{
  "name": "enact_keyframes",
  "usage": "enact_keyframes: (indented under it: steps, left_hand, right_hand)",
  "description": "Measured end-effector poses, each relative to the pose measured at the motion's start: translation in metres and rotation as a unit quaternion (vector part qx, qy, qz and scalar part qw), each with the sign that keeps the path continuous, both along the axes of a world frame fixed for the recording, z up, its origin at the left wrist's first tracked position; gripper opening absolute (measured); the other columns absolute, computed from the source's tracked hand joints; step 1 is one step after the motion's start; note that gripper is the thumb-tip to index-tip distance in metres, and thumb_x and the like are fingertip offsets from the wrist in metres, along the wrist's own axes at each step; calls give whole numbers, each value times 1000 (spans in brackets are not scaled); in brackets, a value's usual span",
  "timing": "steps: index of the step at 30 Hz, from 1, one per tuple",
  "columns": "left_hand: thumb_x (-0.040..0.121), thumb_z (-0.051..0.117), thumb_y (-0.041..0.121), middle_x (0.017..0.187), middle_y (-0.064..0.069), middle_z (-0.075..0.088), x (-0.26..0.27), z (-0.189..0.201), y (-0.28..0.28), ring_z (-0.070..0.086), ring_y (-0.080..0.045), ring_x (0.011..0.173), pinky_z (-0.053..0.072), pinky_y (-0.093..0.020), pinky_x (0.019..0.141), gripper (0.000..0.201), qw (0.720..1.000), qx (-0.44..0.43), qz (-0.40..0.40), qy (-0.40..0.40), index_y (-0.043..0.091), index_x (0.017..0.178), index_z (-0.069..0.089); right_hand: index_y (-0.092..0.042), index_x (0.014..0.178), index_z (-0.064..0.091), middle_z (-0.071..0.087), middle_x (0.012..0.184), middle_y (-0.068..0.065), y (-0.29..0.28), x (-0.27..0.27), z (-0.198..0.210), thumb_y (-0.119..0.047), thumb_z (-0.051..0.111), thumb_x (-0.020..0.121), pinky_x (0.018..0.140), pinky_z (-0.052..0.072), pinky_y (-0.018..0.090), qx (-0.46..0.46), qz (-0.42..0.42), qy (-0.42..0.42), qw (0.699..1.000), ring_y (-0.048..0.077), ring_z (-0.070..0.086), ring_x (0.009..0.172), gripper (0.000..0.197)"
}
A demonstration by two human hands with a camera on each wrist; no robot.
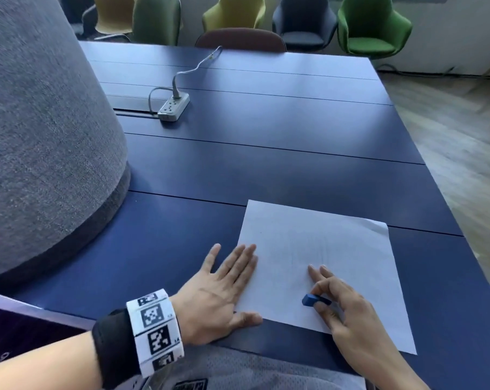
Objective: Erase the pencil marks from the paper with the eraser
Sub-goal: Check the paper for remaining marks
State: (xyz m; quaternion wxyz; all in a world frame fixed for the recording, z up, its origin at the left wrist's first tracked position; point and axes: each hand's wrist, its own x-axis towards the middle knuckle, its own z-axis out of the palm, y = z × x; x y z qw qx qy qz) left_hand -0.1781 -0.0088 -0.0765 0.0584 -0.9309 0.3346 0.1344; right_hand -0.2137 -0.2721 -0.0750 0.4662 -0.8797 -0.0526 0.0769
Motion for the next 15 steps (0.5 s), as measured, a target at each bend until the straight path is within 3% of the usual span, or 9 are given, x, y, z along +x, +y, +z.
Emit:
enact_keyframes:
  steps: [4,7,10,15]
  left_hand:
    - [94,17,72,159,-8,25,-33,-1,-16,27,-24,145,18,-51,107,86,996,-32,-82,20,9,152,27]
    - [95,20,71,156,-10,31,-17,-3,1,27,-24,145,19,-51,106,85,1000,9,-19,-21,7,150,31]
    - [96,18,70,153,-17,35,4,4,13,24,-23,143,20,-53,105,87,998,26,53,-11,0,146,32]
    - [95,19,72,158,-10,28,-21,1,-10,26,-20,145,19,-50,107,85,998,-19,-39,38,8,151,30]
  right_hand:
    - [-32,85,53,52,135,-24,0,0,-1,-3,59,89,116,27,31,-7,5,-6,1000,-19,24,133,31]
    - [-29,83,55,52,134,-24,-1,-1,-1,-1,58,90,117,27,33,9,3,5,1000,-18,23,134,29]
    - [-30,84,54,50,134,-27,-3,-2,-1,-1,57,91,118,25,33,21,9,11,1000,-19,23,134,30]
    - [-24,87,56,50,129,-38,-4,0,-2,1,57,90,118,24,34,27,15,9,999,-21,24,132,25]
